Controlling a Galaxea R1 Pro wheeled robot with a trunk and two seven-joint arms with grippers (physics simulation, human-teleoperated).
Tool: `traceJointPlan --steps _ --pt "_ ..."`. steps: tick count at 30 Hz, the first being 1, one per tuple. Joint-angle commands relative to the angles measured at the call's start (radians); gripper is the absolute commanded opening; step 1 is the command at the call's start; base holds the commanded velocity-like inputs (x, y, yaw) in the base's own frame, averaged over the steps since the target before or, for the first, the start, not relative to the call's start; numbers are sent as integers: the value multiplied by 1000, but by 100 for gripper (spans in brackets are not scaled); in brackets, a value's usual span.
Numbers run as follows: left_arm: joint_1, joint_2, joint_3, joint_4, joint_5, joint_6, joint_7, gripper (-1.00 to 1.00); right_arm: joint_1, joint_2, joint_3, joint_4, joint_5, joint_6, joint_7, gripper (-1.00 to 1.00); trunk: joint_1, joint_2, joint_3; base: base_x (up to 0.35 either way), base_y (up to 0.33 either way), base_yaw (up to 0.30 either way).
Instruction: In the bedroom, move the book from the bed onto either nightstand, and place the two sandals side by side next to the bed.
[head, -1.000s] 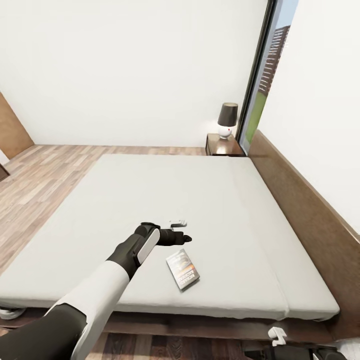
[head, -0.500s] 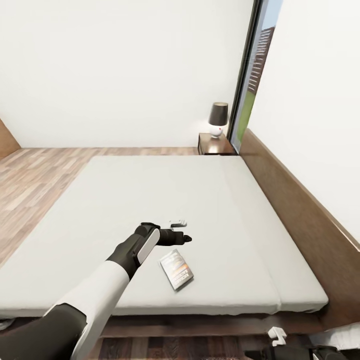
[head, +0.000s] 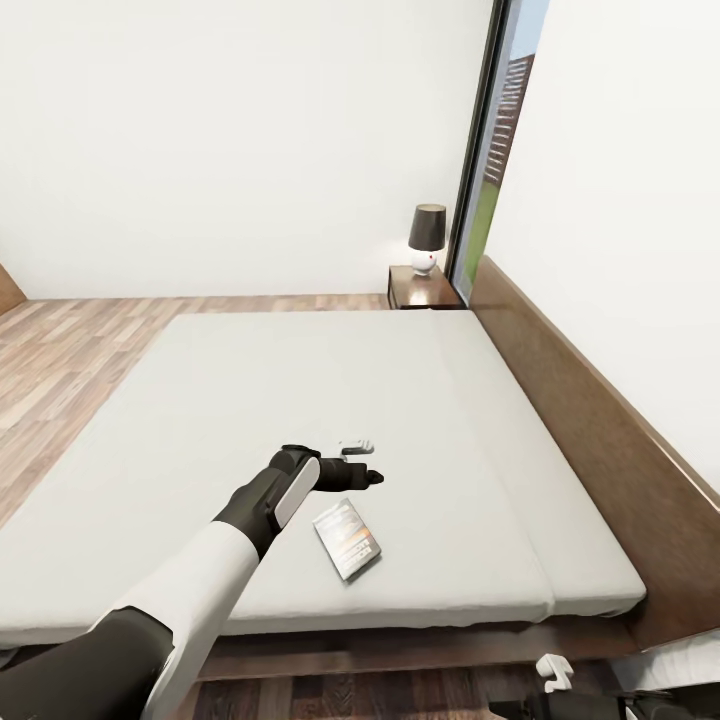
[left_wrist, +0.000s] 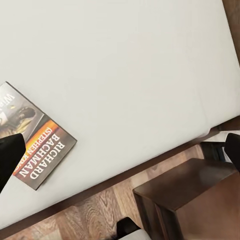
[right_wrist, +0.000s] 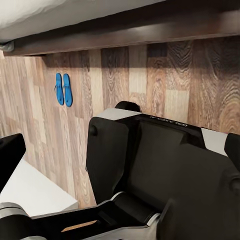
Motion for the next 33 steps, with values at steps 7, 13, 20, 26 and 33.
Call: traceJointPlan --steps 7,13,20,26,33 --pt "-1 0 0 0 -5 3 -4 100 -1 0 0 0 -9 10 2 100 1 -2 -2 0 0 0" --pt "-1 0 0 0 -5 3 -4 100 -1 0 0 0 -9 10 2 100 1 -2 -2 0 0 0" --pt "-1 0 -2 0 -5 3 -4 100 -1 0 0 0 -9 10 2 100 1 -2 -2 0 0 0" --pt "-1 0 -2 0 -5 3 -3 100 -1 0 0 0 -9 10 2 100 1 -2 -2 0 0 0" --pt "-1 0 -2 0 -5 3 -4 100 -1 0 0 0 -9 10 2 100 1 -2 -2 0 0 0"
